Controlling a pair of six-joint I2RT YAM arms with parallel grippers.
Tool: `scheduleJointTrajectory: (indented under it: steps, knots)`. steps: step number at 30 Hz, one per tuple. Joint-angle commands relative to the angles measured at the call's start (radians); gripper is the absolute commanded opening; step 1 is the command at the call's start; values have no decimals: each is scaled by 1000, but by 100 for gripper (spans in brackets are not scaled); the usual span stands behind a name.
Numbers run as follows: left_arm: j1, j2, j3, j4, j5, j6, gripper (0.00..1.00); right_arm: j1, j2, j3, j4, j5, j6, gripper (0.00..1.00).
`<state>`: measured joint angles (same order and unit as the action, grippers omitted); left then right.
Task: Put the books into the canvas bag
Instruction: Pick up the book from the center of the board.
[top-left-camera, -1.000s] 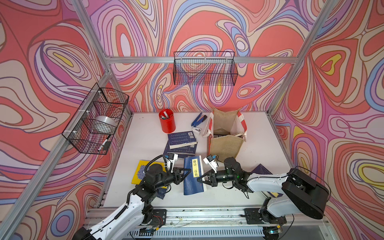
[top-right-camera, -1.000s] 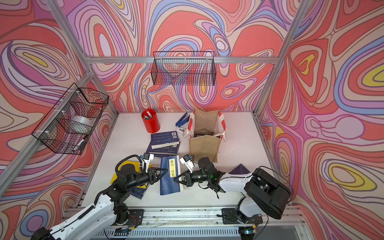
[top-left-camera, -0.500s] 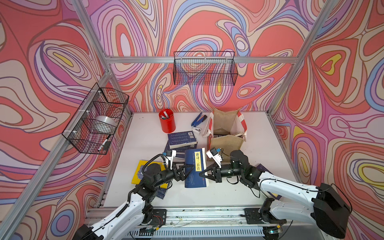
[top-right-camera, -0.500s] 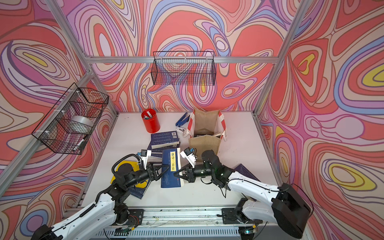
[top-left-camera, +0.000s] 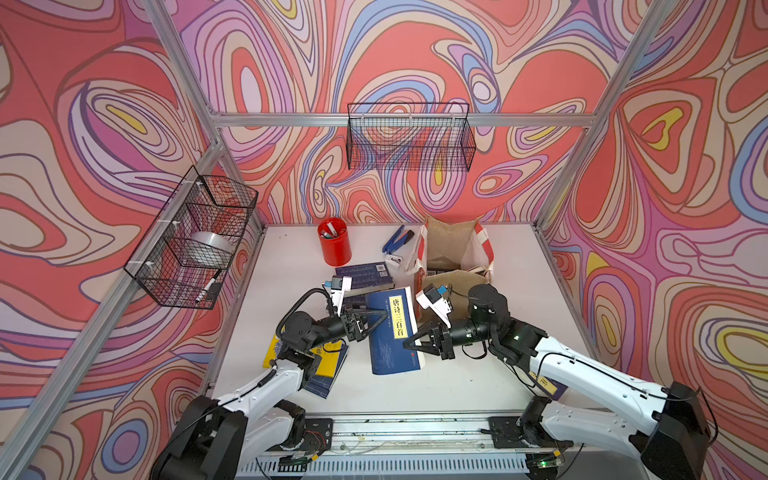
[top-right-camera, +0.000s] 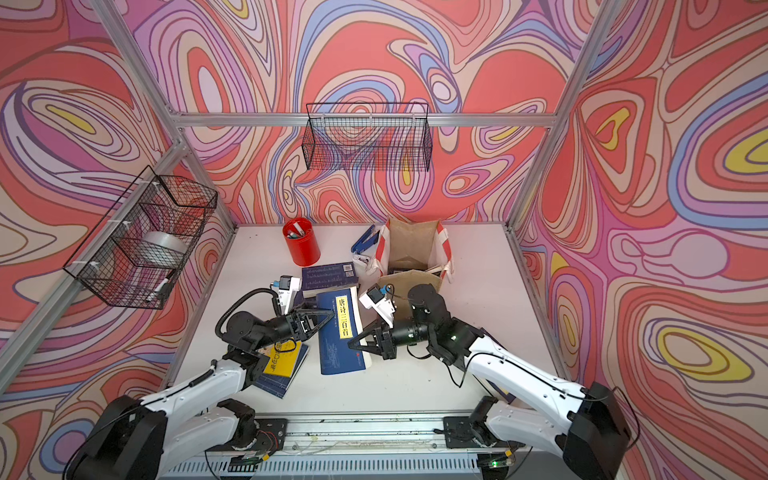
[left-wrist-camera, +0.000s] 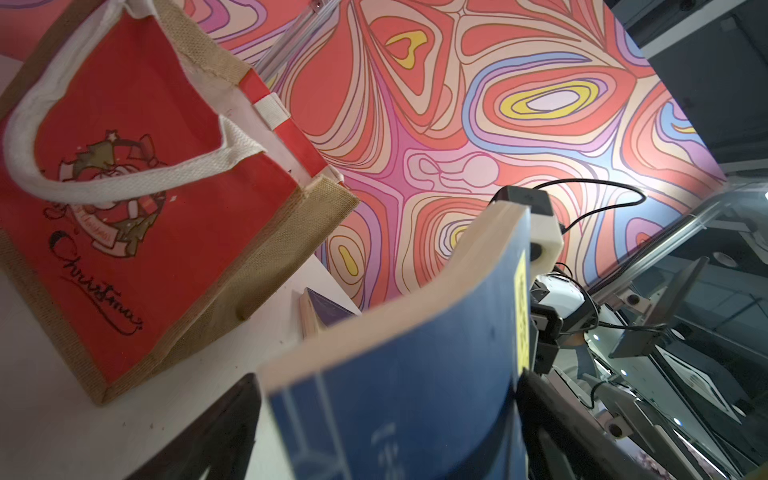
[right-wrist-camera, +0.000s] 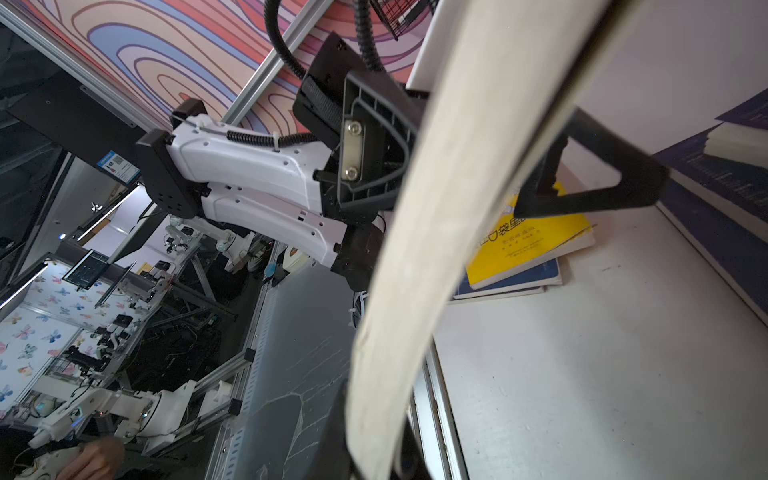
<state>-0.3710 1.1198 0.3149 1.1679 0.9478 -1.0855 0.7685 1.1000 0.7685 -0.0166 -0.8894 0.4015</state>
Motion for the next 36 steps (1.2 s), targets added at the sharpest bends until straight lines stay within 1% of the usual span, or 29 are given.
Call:
scheduleJointTrajectory:
  steps: [1, 2, 4, 6, 8, 10, 12, 13, 14, 15, 16, 19, 23, 26, 28, 33, 34, 35, 36]
  knots:
    - [10, 34, 70, 181, 127, -95, 76, -8, 5, 48, -118, -60, -98, 0]
    - [10, 36, 92, 158, 141, -91, 70, -13, 2, 55, -154, -55, -116, 0]
    - [10, 31, 127, 116, 173, -84, 63, -33, -4, 66, -215, -45, -155, 0]
    - [9, 13, 169, 30, 218, -56, 55, -72, -3, 69, -254, -58, -183, 0]
    - [10, -24, 233, -169, 260, 29, 48, -112, -6, 75, -290, -84, -207, 0]
    - [5, -72, 272, -365, 282, 126, 48, -141, -15, 87, -321, -112, -240, 0]
    - [-8, -123, 319, -598, 282, 255, 49, -164, -11, 118, -382, -132, -289, 0]
    - [-13, -147, 364, -802, 278, 370, 50, -175, -4, 134, -425, -140, -322, 0]
    - [-18, -168, 421, -1029, 262, 518, 51, -187, 5, 156, -463, -153, -349, 0]
    - [-25, -178, 464, -1199, 242, 637, 51, -193, 14, 170, -485, -162, -367, 0]
    - [-28, -182, 507, -1336, 225, 726, 51, -192, 25, 187, -506, -174, -387, 0]
    - [-28, -147, 604, -1577, 206, 875, 52, -193, 68, 240, -557, -186, -435, 0]
    - [-47, -67, 719, -1814, 146, 1043, 51, -193, 110, 307, -650, -186, -504, 0]
    - [-59, -44, 776, -1916, 84, 1118, 48, -193, 142, 370, -759, -138, -561, 0]
    - [-59, -38, 801, -1953, 56, 1151, 39, -194, 156, 400, -804, -123, -587, 0]
    - [-59, -14, 849, -2015, 21, 1200, 11, -193, 159, 413, -791, -70, -575, 0]
    - [-60, -14, 854, -2020, 14, 1206, 4, -195, 157, 414, -784, -56, -566, 8]
    - [-59, -20, 855, -2015, 7, 1203, 0, -194, 155, 413, -777, -45, -560, 17]
    - [-59, -25, 857, -2012, 0, 1203, 0, -194, 151, 413, -771, -41, -556, 28]
